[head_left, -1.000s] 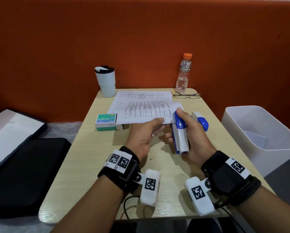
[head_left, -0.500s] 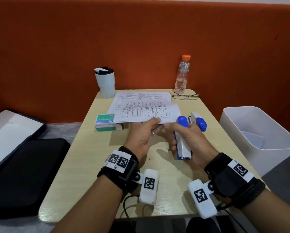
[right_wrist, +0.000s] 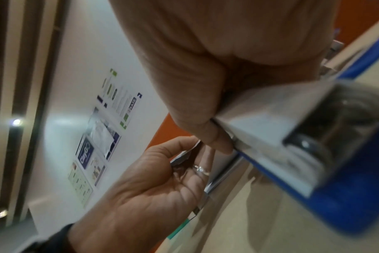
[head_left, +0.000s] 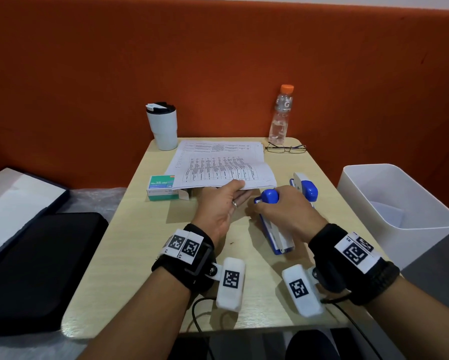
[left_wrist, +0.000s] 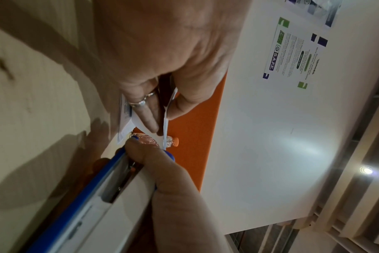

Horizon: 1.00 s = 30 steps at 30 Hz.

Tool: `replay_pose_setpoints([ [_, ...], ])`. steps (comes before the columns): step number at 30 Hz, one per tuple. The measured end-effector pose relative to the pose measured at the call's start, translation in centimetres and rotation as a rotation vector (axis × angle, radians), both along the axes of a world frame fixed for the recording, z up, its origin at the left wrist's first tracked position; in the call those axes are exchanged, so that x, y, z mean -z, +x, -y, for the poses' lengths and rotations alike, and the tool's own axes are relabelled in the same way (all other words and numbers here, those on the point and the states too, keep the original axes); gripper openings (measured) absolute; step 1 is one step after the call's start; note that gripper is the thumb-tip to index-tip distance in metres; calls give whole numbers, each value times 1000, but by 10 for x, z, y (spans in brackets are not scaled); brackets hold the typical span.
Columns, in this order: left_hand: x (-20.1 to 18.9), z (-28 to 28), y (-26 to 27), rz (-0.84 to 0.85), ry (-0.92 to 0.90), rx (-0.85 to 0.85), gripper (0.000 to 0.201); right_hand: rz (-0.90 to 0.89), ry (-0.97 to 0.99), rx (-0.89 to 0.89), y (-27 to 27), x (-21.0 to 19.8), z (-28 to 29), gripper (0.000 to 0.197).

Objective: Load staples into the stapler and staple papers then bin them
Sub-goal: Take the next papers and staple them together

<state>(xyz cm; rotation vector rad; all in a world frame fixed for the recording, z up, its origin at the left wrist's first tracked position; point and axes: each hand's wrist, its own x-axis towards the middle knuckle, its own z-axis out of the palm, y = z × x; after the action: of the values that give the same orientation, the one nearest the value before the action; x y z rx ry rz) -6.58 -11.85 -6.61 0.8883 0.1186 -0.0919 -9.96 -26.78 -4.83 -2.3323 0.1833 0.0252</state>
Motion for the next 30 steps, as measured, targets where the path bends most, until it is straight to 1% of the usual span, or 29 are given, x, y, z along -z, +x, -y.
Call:
replay_pose_setpoints([
  [4, -1, 0, -1, -11, 8, -13, 42, -51, -137, 9, 9, -2, 1, 32],
  [8, -2, 0, -4, -2, 23, 1, 31, -85, -249, 9, 11, -5, 0, 40],
  [13, -13, 0, -8, 24, 28, 26, 27, -145, -383, -40, 12, -14, -3, 47],
  [17, -26, -3, -13, 29, 33, 56, 22, -119, -419, -70, 8, -25, 0, 49],
  [20, -37, -6, -17, -23, 1, 89, 14, 10, -518, 3, 4, -41, 9, 54],
  [22, -45, -9, -19, -62, -32, 125, 13, 165, -579, 62, -1, -52, 13, 51],
  [24, -53, -11, -21, -81, -54, 155, 13, 395, -496, 32, -5, -56, 15, 46],
  [26, -60, -12, -21, -99, -61, 158, 12, 576, -387, -71, -5, -55, 15, 42],
  [27, -64, -13, -22, -107, -56, 158, 12, 623, -374, -116, -3, -55, 15, 37],
  [29, -69, -15, -25, -90, 18, 186, 7, 686, -356, -151, 1, -56, 15, 15],
  [30, -70, -17, -26, -58, 108, 210, 14, 705, -314, -154, 3, -58, 16, 6],
])
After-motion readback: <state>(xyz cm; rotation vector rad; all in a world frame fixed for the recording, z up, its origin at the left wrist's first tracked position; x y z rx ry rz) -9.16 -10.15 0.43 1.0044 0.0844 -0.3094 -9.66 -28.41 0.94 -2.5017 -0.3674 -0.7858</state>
